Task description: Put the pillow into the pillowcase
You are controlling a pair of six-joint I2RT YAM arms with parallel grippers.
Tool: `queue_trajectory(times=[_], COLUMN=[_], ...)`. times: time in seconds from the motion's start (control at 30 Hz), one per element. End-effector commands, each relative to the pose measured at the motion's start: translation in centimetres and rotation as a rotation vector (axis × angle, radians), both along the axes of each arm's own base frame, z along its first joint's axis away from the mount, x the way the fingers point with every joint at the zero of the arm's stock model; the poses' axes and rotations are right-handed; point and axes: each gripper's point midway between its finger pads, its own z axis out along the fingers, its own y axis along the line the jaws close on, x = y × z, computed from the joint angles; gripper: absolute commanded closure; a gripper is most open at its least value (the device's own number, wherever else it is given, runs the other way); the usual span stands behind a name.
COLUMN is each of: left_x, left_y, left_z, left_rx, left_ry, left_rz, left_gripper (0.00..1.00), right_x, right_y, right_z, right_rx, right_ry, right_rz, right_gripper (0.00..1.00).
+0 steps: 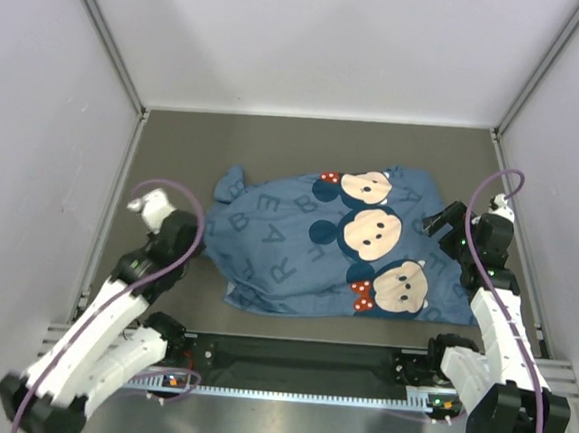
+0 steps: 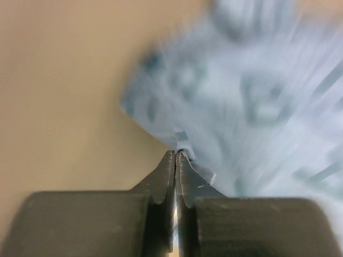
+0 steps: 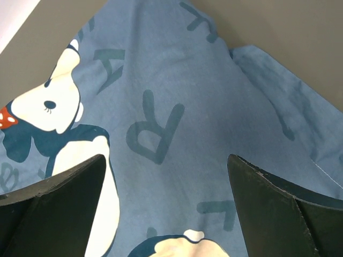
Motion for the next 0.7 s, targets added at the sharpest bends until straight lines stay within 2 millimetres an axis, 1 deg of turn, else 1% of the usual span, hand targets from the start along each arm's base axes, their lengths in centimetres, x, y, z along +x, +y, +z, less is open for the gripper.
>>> queue_trajectory(times=[0.0, 0.03, 0.07, 0.1, 0.13, 0.17, 0.27, 0.3, 0.33, 0.37, 0.4, 0.43, 0.47, 0.5, 0.53, 0.57, 0.63, 0.67], left_x=[-2.4, -2.8, -3.3, -3.9, -4.2, -4.5, -4.7, -4.0, -3.7, -3.4, -2.7, -2.2, -1.7, -1.2, -1.1, -0.7, -0.4, -0.3], left_y=[6.7, 7.0, 7.3, 7.6, 7.8, 8.0, 8.3, 7.5, 7.0, 6.7, 5.9, 4.7, 3.8, 3.2, 2.6, 2.3, 1.9, 1.9], left_z=[4.7, 4.8, 4.8, 5.4, 5.4, 5.8, 6.4, 7.0, 7.4, 7.3, 7.8, 7.8, 7.3, 7.5, 7.4, 7.4, 7.5, 7.5], left_rx=[0.003, -0.014, -0.03, -0.086, -0.102, -0.126, -0.124, -0.148, -0.148, -0.124, -0.139, -0.157, -0.123, -0.124, -0.121, -0.088, -0.061, -0.04], left_ry=[-0.277, -0.301, -0.314, -0.364, -0.375, -0.405, -0.442, -0.465, -0.477, -0.465, -0.481, -0.467, -0.433, -0.432, -0.408, -0.38, -0.36, -0.353], left_rz=[0.363, 0.372, 0.382, 0.416, 0.433, 0.439, 0.426, 0.381, 0.348, 0.313, 0.282, 0.213, 0.147, 0.117, 0.088, 0.059, 0.021, 0.001], left_gripper=[0.45, 0.02, 0.01, 0.01, 0.01, 0.01, 0.01, 0.01, 0.01, 0.01, 0.01, 0.01, 0.01, 0.01, 0.01, 0.01, 0.01, 0.01], right_x=[0.5, 0.6, 0.6, 0.7, 0.7, 0.7, 0.7, 0.7, 0.7, 0.7, 0.6, 0.7, 0.7, 0.6, 0.6, 0.3, -0.3, -1.1], right_y=[-0.2, -0.2, -0.2, -0.1, -0.1, -0.1, -0.1, -0.1, -0.1, -0.1, -0.1, 0.0, 0.1, 0.9, 1.2, 1.6, 1.6, 1.6], right_z=[0.7, 0.8, 0.8, 0.8, 0.8, 0.8, 0.7, 0.6, 0.5, 0.5, 0.4, 0.5, 0.6, 0.9, 1.3, 2.2, 3.6, 5.5], right_rx=[-0.01, -0.006, -0.002, 0.002, 0.005, 0.009, 0.01, 0.009, 0.005, 0.003, 0.001, 0.001, -0.01, -0.004, -0.037, -0.051, -0.082, -0.108], right_ry=[-0.036, -0.039, -0.04, -0.041, -0.041, -0.041, -0.039, -0.038, -0.036, -0.036, -0.035, -0.038, -0.047, -0.063, -0.089, -0.131, -0.198, -0.292], right_rz=[-0.002, -0.004, -0.003, -0.002, -0.002, -0.006, -0.005, -0.002, -0.002, -0.001, 0.001, 0.011, 0.027, 0.074, 0.127, 0.156, 0.159, 0.155], right_gripper=[0.05, 0.05, 0.05, 0.05, 0.05, 0.05, 0.05, 0.05, 0.05, 0.05, 0.05, 0.05, 0.04, 0.02, 0.01, 0.01, 0.01, 0.01])
